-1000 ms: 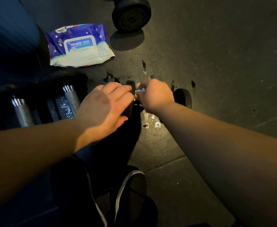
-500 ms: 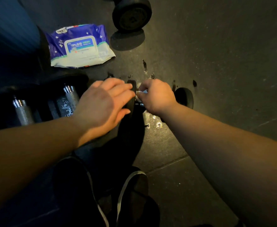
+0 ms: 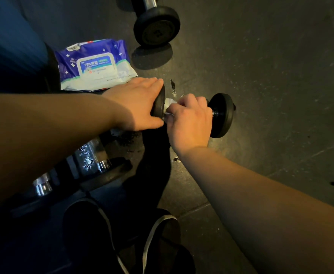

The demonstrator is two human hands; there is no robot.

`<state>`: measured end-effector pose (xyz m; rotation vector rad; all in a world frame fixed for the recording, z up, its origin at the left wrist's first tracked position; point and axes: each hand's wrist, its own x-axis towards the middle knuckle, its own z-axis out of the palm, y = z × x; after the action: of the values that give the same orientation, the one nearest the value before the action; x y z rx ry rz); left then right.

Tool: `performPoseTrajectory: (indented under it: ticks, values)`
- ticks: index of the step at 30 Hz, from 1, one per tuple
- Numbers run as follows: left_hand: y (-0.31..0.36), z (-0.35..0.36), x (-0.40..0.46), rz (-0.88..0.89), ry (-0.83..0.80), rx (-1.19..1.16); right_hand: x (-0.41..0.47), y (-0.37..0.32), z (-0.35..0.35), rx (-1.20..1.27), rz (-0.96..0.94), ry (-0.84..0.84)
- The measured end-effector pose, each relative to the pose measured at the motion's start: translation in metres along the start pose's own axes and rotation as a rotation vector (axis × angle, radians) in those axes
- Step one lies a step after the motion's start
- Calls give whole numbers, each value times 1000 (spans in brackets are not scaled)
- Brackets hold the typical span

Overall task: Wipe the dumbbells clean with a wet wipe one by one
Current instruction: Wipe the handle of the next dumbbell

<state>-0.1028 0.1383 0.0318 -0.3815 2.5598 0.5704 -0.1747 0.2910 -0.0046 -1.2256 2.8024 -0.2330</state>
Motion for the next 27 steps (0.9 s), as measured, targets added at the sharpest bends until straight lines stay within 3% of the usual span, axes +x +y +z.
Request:
performPoseTrajectory:
  ticks: [8, 10, 15, 17, 19, 22, 27]
  values:
    - [-9, -14, 30, -11, -90, 90, 11, -9, -3, 9, 106, -79]
    - [-11, -19, 35, -11, -109, 92, 12, -16, -6, 159, 299, -113]
    - [-6, -25, 38, -26, -124, 106, 15, -38, -1, 792, 1050, -90]
    - [-6, -23, 36, -27, -119, 101, 15, -43, 1, 896, 1154, -69]
    - [-7, -21, 34, -26, -109, 90, 14, -43, 1, 887, 1140, -68]
    - [-5, -20, 31, -26, -96, 85, 15, -37, -5, 728, 968, -117]
    - [-1, -13, 21, -46, -63, 67, 7, -26, -5, 275, 429, -95]
